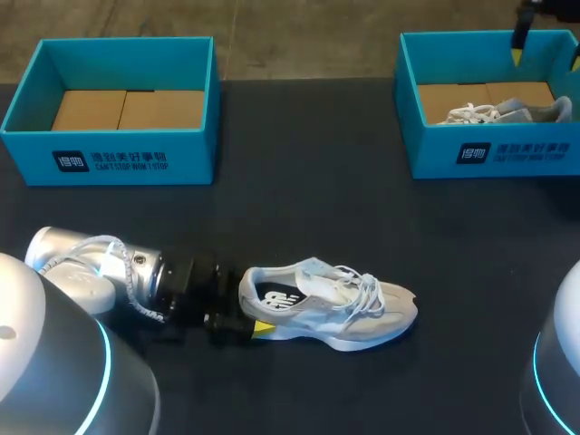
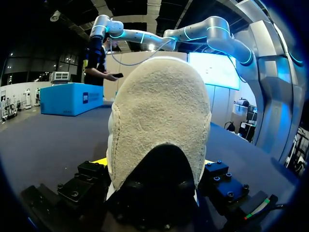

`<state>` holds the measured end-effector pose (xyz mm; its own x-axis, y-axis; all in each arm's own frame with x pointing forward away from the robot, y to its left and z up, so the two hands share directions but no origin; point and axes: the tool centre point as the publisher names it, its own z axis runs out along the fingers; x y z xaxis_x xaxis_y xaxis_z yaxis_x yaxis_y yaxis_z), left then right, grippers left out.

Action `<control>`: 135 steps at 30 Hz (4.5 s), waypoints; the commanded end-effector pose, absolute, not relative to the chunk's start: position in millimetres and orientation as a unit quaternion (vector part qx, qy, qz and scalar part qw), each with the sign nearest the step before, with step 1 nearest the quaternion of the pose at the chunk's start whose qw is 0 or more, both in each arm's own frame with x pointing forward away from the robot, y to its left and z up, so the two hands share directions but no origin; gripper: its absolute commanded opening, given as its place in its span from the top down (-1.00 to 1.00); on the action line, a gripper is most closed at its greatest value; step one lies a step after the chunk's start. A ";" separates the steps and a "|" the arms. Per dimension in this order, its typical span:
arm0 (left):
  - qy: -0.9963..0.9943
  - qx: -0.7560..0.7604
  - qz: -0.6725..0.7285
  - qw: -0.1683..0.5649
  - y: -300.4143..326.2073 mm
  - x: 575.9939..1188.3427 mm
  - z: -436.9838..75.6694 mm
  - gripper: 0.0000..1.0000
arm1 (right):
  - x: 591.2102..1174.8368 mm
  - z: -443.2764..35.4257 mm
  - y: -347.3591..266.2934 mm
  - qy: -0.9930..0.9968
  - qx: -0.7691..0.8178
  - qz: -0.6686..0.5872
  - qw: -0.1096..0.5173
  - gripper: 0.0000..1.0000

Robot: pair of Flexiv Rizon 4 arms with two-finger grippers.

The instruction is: Take the shoe out of the shoebox, open the shoe tongue, remove and reinsert the insole, then place the shoe into the shoebox

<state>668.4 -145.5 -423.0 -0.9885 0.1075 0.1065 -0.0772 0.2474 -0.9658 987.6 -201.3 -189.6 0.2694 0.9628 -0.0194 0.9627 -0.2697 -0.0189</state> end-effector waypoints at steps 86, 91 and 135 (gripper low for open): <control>-0.787 -0.009 0.613 0.075 -146.2 667.0 -427.3 1.00 | 749.9 -256.2 62.9 -0.612 -0.789 -0.001 -0.048 -1.00; -0.787 -0.009 0.613 0.075 -146.2 667.0 -427.3 1.00 | 724.6 -257.6 93.0 -0.621 -0.783 -0.005 -0.048 -1.00; -0.787 -0.009 0.613 0.075 -146.2 667.0 -427.3 1.00 | 655.7 -294.0 211.3 -0.621 -0.777 0.068 -0.085 -1.00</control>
<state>668.3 -145.4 -423.1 -0.9885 0.1070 0.1067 -0.0774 0.2477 -0.9657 663.9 179.8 -286.9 0.1078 0.9897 -0.0944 0.9940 -0.1090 -0.0071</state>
